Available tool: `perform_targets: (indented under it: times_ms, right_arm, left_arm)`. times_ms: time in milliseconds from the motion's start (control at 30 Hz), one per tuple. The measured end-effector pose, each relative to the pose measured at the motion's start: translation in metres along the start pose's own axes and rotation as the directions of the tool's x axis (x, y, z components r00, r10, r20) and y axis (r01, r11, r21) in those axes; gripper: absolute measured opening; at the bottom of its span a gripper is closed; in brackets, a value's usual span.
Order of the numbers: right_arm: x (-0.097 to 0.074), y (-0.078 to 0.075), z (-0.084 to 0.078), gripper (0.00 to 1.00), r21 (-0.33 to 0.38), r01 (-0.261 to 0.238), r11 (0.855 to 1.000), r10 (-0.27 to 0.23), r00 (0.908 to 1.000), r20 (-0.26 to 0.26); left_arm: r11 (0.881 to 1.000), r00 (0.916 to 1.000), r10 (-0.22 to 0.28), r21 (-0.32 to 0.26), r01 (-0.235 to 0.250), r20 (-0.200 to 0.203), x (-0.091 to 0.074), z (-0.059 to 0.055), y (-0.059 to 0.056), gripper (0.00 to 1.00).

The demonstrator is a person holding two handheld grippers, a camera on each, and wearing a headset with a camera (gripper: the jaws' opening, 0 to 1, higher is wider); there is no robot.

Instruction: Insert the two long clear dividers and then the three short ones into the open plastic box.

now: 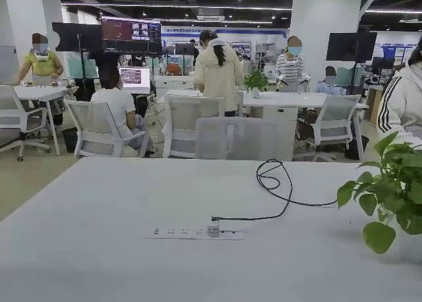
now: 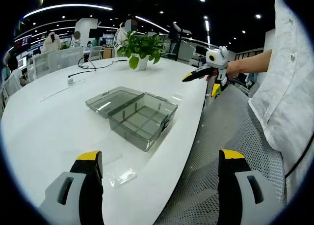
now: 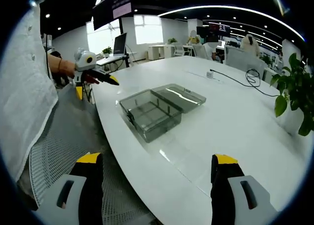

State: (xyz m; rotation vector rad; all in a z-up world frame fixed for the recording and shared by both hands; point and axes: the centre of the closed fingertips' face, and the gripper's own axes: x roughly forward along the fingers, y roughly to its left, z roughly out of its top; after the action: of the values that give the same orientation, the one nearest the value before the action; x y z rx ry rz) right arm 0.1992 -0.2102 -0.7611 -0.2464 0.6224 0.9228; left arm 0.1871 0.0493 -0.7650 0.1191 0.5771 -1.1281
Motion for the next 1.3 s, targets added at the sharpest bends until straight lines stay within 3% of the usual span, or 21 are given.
perform_targets:
  times_ms: [1300]
  right_arm:
    - [0.0052, -0.0004, 0.0002, 0.92, 0.013, -0.007, 1.0, 0.007, 0.9999, 0.011]
  left_arm:
    - [1.0, 0.9998, -0.008, 0.0, 0.008, -0.021, 0.0016, 0.0007, 0.0039, 1.0]
